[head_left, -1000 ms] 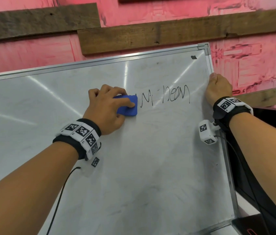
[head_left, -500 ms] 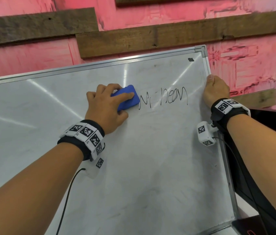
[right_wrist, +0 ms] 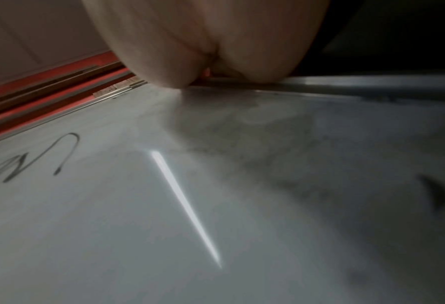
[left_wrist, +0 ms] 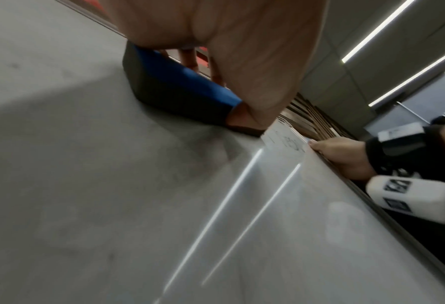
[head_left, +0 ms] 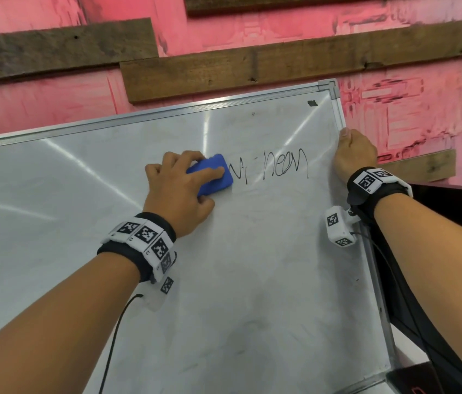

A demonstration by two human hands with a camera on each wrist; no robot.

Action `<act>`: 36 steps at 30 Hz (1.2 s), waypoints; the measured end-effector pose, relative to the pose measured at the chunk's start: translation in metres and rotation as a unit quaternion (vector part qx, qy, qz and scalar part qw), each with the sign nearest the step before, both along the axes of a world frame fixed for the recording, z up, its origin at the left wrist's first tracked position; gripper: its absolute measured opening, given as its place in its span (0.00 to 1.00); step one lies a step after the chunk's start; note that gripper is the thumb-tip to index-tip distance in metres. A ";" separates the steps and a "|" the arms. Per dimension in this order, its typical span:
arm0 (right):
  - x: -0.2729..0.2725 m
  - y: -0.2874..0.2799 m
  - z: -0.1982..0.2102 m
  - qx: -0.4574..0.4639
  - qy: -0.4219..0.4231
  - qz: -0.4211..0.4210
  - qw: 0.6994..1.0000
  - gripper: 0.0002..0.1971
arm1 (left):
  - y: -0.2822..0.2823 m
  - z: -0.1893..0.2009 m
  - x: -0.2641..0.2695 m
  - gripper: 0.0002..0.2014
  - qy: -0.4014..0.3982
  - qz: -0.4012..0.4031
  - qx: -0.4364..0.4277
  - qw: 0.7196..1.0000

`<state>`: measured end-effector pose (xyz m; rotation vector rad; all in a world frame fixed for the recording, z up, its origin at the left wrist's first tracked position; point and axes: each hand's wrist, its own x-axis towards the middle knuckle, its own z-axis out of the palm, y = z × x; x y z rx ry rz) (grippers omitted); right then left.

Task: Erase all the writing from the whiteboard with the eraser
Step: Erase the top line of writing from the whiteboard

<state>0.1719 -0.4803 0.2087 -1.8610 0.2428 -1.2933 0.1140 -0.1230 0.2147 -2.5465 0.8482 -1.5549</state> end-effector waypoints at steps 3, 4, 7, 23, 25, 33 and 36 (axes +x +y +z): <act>0.001 0.000 0.000 0.002 -0.003 -0.001 1.000 0.22 | -0.003 -0.009 0.000 0.25 0.014 -0.017 0.084 0.996; 0.000 0.000 0.000 0.004 -0.001 0.000 1.000 0.22 | -0.003 -0.010 0.000 0.25 0.015 -0.017 0.086 0.996; -0.001 0.000 0.000 0.009 -0.003 0.003 1.000 0.23 | -0.005 -0.006 0.003 0.26 0.002 -0.002 0.027 1.000; 0.000 -0.002 -0.001 0.001 -0.008 -0.001 1.000 0.23 | -0.011 0.003 0.006 0.27 0.007 0.006 -0.026 1.000; 0.002 -0.004 -0.001 -0.001 -0.012 -0.001 1.000 0.23 | -0.014 0.003 0.004 0.26 0.012 -0.005 0.015 1.000; 0.010 -0.007 -0.003 0.005 -0.008 0.008 1.000 0.20 | -0.014 0.014 0.006 0.28 0.022 0.005 0.026 0.999; 0.010 -0.007 -0.003 0.002 -0.005 0.007 1.000 0.19 | -0.022 0.012 0.005 0.28 0.018 0.020 -0.018 0.999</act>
